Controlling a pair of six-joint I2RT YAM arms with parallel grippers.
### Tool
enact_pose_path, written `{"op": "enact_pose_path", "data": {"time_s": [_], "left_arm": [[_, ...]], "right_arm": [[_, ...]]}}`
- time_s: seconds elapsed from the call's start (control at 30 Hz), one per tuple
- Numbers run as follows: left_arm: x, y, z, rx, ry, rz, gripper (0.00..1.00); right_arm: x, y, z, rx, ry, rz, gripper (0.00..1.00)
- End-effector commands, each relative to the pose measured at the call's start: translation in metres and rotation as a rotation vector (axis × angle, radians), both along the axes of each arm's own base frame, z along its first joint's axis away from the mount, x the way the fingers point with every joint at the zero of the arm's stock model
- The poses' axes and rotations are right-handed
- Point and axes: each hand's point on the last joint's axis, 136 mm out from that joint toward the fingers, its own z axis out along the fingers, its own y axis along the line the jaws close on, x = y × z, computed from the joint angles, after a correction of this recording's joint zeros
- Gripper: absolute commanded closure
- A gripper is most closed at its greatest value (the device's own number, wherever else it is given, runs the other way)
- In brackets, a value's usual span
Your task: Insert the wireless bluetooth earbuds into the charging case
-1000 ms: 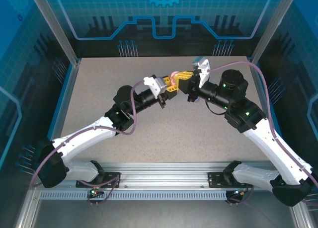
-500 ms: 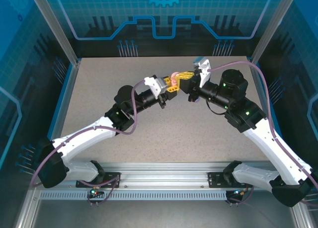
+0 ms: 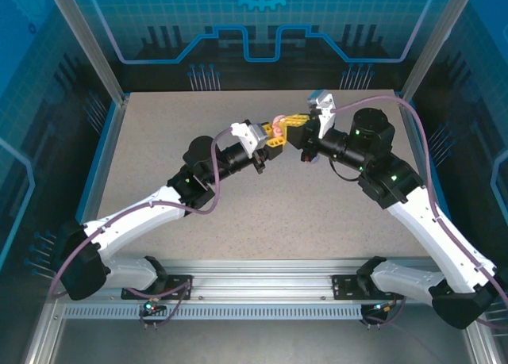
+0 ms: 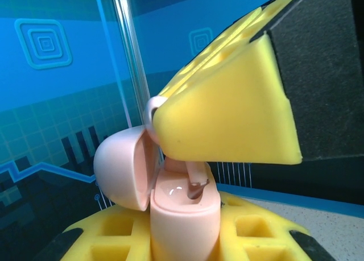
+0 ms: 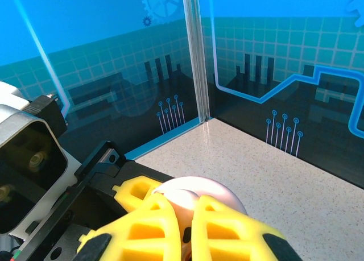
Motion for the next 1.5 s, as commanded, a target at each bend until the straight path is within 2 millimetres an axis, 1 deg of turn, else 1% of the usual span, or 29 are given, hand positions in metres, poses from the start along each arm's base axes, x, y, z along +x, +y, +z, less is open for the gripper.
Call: {"op": "enact_pose_path", "data": {"time_s": [0.0,0.3,0.47,0.8,0.93,1.07,1.3,1.47], "left_arm": [[-0.012,0.008,0.045,-0.088,-0.099,-0.004,1.0],[-0.01,0.008,0.045,-0.088,-0.091,0.004,1.0],[-0.009,0.008,0.045,-0.087,-0.087,0.006,1.0],[-0.009,0.008,0.045,-0.085,-0.082,0.009,1.0],[-0.009,0.008,0.044,-0.084,-0.077,0.005,1.0],[-0.01,0.007,0.043,-0.082,-0.075,-0.001,1.0],[-0.01,0.007,0.043,-0.082,-0.076,-0.001,1.0],[-0.011,0.007,0.043,-0.084,-0.076,-0.005,1.0]], "right_arm": [[-0.005,0.009,-0.015,-0.035,0.061,0.07,0.91],[-0.014,0.017,-0.025,-0.088,0.079,0.149,0.91],[-0.016,0.017,-0.032,-0.12,0.087,0.162,0.92],[-0.005,0.007,-0.034,-0.131,0.09,0.081,0.92],[-0.001,0.0,-0.021,-0.079,0.083,0.05,0.92],[-0.001,-0.003,-0.013,-0.055,0.081,0.045,0.92],[-0.001,-0.008,-0.007,-0.035,0.069,0.022,0.93],[0.001,-0.011,-0.008,-0.033,0.071,0.014,0.93]]}}
